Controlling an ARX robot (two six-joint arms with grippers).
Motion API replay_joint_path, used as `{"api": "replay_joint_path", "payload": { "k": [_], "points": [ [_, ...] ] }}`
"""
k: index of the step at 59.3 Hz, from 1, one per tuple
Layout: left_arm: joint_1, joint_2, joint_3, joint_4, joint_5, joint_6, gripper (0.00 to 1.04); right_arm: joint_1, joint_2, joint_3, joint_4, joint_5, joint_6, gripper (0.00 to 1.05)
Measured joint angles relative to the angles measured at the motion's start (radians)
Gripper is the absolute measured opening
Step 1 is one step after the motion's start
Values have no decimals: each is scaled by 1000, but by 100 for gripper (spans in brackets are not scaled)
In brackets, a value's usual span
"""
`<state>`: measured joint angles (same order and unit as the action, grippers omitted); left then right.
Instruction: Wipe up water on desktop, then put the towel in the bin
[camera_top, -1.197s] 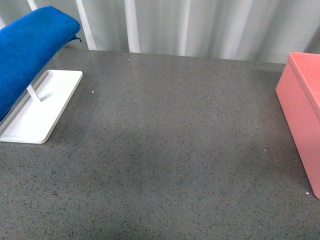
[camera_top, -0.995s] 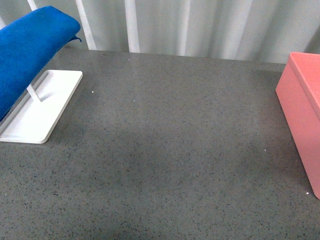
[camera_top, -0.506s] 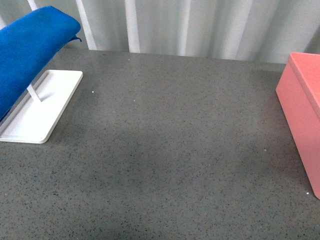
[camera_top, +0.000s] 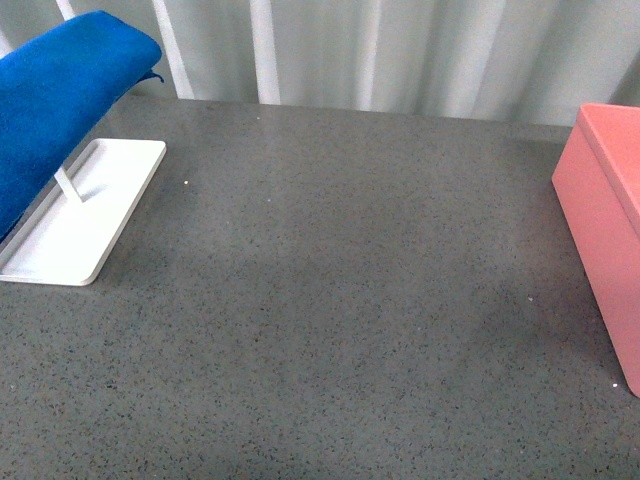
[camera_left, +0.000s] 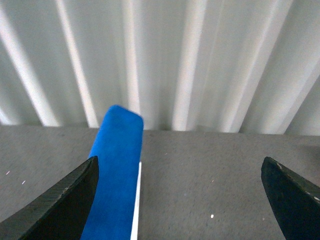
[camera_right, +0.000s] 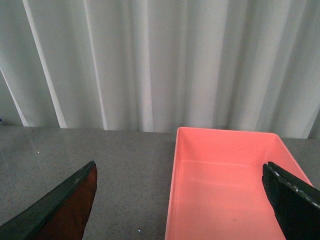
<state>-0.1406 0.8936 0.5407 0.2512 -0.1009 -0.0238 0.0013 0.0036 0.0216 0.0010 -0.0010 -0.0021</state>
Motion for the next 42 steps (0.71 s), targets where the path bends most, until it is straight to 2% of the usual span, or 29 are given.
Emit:
{"api": "replay_joint_path", "payload": {
  "k": [5, 9, 16, 23, 42],
  "points": [
    [50, 218, 168, -3, 73, 50, 98, 0, 0, 0, 0, 0, 0, 98],
    [97, 431, 348, -80, 123, 101, 98, 0, 0, 0, 0, 0, 0, 98],
    [158, 771, 689, -284, 118, 189, 98, 0, 0, 0, 0, 0, 0, 98],
    [200, 975, 919, -428, 84, 227, 98, 0, 0, 0, 0, 0, 0, 98],
    [250, 1163, 1112, -612, 75, 235, 98, 0, 0, 0, 0, 0, 0, 98]
  ]
}}
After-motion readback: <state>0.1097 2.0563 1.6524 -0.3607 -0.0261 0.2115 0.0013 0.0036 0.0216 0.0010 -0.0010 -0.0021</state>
